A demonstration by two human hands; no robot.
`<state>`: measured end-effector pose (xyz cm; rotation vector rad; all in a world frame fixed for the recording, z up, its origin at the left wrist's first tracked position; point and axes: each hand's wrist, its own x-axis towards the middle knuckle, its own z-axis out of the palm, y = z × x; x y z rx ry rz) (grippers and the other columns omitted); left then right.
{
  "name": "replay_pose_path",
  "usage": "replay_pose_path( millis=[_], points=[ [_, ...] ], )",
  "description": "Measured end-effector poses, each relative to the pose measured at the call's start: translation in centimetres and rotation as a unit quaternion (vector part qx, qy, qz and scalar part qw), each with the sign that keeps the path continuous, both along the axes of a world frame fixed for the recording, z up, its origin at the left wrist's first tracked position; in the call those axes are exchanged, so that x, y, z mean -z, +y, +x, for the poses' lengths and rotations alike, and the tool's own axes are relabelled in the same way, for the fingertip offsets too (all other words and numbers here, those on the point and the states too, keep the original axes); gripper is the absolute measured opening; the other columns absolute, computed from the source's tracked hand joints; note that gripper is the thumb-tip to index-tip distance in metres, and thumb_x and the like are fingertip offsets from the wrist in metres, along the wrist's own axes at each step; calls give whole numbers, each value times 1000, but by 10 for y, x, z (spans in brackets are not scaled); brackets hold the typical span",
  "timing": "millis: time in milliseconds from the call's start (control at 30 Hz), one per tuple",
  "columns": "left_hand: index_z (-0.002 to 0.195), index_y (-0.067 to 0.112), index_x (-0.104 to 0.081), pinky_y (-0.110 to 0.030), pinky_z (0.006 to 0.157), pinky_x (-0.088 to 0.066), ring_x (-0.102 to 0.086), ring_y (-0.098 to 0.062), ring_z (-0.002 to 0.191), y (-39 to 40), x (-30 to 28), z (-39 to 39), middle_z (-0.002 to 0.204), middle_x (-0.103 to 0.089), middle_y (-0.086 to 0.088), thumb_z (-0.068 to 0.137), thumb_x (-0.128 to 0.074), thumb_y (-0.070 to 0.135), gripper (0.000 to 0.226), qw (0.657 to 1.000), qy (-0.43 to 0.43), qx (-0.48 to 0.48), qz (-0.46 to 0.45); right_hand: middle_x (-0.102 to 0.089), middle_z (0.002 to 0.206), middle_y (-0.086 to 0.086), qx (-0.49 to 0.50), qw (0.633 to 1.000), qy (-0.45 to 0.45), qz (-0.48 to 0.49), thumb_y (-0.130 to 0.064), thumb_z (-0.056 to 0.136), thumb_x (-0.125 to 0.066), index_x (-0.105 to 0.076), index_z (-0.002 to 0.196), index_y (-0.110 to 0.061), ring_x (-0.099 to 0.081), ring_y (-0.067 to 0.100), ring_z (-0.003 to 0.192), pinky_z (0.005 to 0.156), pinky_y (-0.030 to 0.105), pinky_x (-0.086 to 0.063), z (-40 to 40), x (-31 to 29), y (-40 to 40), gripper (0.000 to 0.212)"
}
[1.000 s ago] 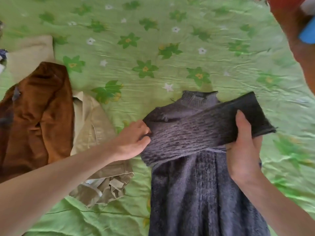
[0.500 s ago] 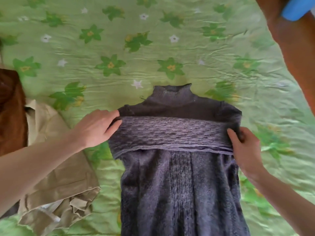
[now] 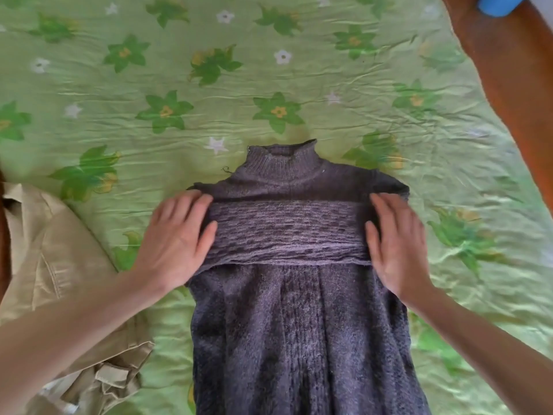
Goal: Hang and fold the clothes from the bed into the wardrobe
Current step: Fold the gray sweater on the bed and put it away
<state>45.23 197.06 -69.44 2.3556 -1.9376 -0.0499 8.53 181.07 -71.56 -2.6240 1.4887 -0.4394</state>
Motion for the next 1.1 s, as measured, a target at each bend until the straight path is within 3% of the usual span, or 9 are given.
replay_pose_path(
  millis=[67,167,333,500,600,700,800,967,1100],
  points=[
    [162,16,-32,-56,125,-28,-30,-33,155,8,11,-9,168,-30,-13,109,-26,51,64,998,10,49,39,-28,169,5,-125,989,78,27,-44,110,-32,-30,163,-18,-21,24,158,127,45,-19,-4,6,2,59],
    [168,22,-15,-56,128,-23,-11,-29,162,25,28,-4,176,-5,-9,109,-23,52,67,993,-5,84,77,-7,174,-7,-150,974,159,68,-60,106,-22,-11,167,-29,-1,13,161,129,42,-11,-12,13,-10,69],
    [169,22,-14,-56,127,-21,-7,-30,163,49,31,16,176,-2,-10,109,-23,50,66,981,-37,169,93,-10,174,-3,-157,971,172,50,-61,105,-25,-15,166,-25,-6,18,161,128,46,-16,-15,14,-9,72],
    [155,11,-43,-53,128,-22,-21,-29,160,17,6,15,168,-31,-13,109,-26,54,65,985,24,160,61,-64,134,7,-161,985,54,28,-51,109,-34,-68,125,-14,-55,30,130,110,45,-39,23,-11,-30,54],
    [154,8,-39,-53,127,-25,-32,-31,154,-25,-8,3,162,-37,-14,109,-29,52,63,995,76,65,26,-56,145,9,-127,989,4,73,-38,111,-36,-54,142,-13,-49,29,138,113,45,-38,65,-25,-55,44],
    [158,10,-33,-52,123,-35,-43,-34,146,-74,-12,-2,157,-45,-14,108,-47,44,62,984,144,-68,80,-39,161,15,-69,978,36,192,-32,110,-45,-17,164,-13,-34,30,151,125,48,-27,102,-27,-82,64],
    [150,11,-44,-52,109,-49,-58,-36,125,-109,-15,-4,134,-61,-13,97,-68,20,59,963,205,-139,106,-60,137,12,-5,964,26,264,-25,99,-64,-16,164,-16,-60,34,124,111,53,-45,128,-26,-106,80],
    [116,7,-68,-42,88,-57,-65,-33,105,-125,-31,-14,110,-68,-11,88,-61,-7,32,928,282,-185,158,-70,101,6,-9,968,-59,246,-14,94,-67,-70,122,-15,-66,29,95,75,31,-47,121,-40,-113,28],
    [104,2,-65,-42,82,-57,-61,-32,101,-91,-37,-10,108,-58,-11,80,-76,-10,29,996,90,10,0,-56,104,9,-170,973,-126,97,-6,94,-69,-67,107,-5,-57,25,79,71,43,-53,81,-52,-90,14]
  ],
)
